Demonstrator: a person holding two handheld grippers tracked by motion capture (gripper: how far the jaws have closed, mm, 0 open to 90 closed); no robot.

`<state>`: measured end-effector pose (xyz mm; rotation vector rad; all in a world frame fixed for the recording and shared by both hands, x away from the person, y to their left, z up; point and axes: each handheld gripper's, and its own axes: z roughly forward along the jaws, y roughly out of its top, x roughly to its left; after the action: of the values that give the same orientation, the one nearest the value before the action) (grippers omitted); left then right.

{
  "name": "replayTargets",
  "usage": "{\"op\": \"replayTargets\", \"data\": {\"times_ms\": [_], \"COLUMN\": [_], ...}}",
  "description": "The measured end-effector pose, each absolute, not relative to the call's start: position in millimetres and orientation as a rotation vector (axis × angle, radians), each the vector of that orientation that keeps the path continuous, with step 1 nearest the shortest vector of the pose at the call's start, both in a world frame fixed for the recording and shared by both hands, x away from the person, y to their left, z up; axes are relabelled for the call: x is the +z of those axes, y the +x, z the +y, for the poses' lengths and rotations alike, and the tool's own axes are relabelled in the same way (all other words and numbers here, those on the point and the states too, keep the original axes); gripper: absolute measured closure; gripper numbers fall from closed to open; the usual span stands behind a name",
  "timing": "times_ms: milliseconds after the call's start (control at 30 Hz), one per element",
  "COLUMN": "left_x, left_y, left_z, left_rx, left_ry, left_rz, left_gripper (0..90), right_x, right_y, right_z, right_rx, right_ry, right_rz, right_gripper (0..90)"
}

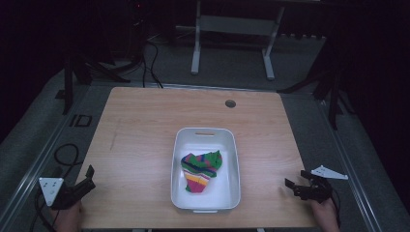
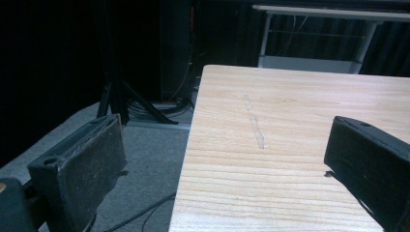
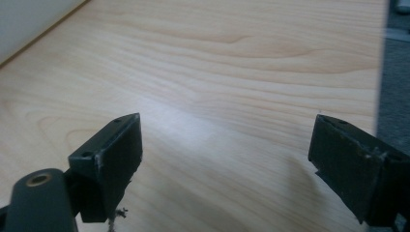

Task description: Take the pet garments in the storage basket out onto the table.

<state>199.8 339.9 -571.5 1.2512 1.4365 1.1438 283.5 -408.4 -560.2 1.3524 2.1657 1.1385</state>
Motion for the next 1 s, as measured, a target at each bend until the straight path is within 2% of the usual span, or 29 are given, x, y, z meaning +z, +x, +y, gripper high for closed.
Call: {"op": "replayTargets", "data": {"times_ms": [367,1000], "left_x": [-572.5,-572.3], "left_y": [200.5,201.5], "left_z": [337.4,337.3], "left_rx": [1.158,1.149], "left_ry": [1.267,1.286], "left_rz": [1.423,1.415], "left_gripper": [1.5,1.4], "right_x": [-550.2,-495.9], "right_y": [290.6,300.9], "right_z": [-386.6,-328.0], "right_rx": [1.213,1.256], "right_ry": [1.185,0.895], "right_rz": [2.325,2.563], "right_gripper": [12.9,12.7]}}
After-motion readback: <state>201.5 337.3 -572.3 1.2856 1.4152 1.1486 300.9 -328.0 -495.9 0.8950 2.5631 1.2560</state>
